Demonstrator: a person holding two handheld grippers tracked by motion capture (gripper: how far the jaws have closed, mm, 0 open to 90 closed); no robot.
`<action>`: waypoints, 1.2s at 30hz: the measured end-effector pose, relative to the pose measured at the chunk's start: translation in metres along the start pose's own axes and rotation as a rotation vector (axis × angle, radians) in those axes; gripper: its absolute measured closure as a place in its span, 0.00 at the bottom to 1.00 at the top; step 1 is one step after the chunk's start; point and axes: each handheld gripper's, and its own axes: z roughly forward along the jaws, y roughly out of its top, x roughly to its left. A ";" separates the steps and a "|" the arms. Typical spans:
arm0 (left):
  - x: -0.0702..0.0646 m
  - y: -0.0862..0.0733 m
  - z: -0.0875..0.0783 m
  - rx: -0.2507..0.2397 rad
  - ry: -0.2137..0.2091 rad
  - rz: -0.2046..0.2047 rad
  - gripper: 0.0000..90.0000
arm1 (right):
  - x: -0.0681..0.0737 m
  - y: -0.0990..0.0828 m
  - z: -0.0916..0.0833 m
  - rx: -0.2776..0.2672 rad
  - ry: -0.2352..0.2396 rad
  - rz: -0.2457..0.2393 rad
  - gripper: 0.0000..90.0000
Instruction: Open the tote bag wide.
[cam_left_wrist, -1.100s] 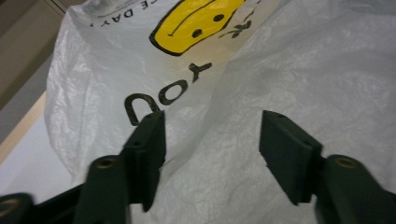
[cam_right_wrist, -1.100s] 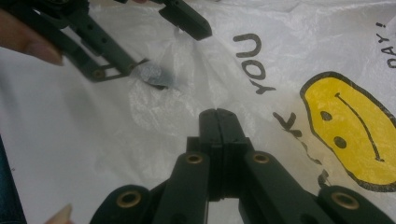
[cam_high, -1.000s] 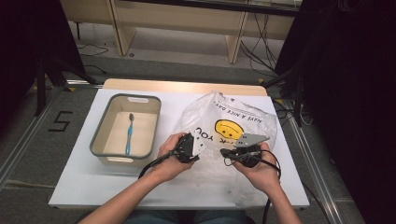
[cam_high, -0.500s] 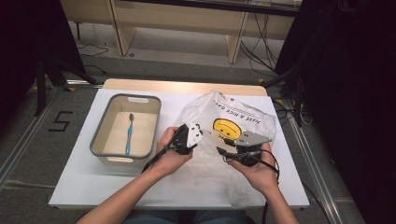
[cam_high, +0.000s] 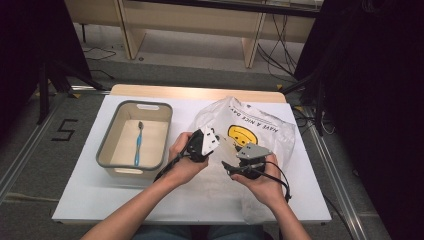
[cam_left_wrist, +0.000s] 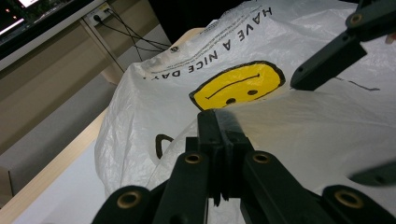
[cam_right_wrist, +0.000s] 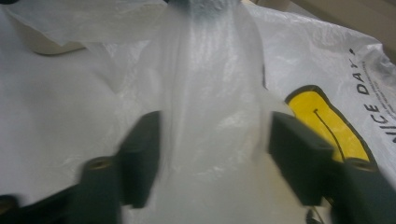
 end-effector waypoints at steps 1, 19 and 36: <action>0.000 0.000 0.000 0.001 0.001 0.000 0.98 | -0.002 0.000 0.000 0.002 -0.007 0.002 0.60; 0.006 -0.001 -0.024 -0.059 0.036 -0.056 0.51 | -0.022 0.029 -0.020 -0.180 -0.206 0.177 1.00; 0.005 -0.028 -0.056 -0.013 0.003 -0.160 0.32 | -0.026 0.035 -0.028 -0.272 -0.254 0.177 1.00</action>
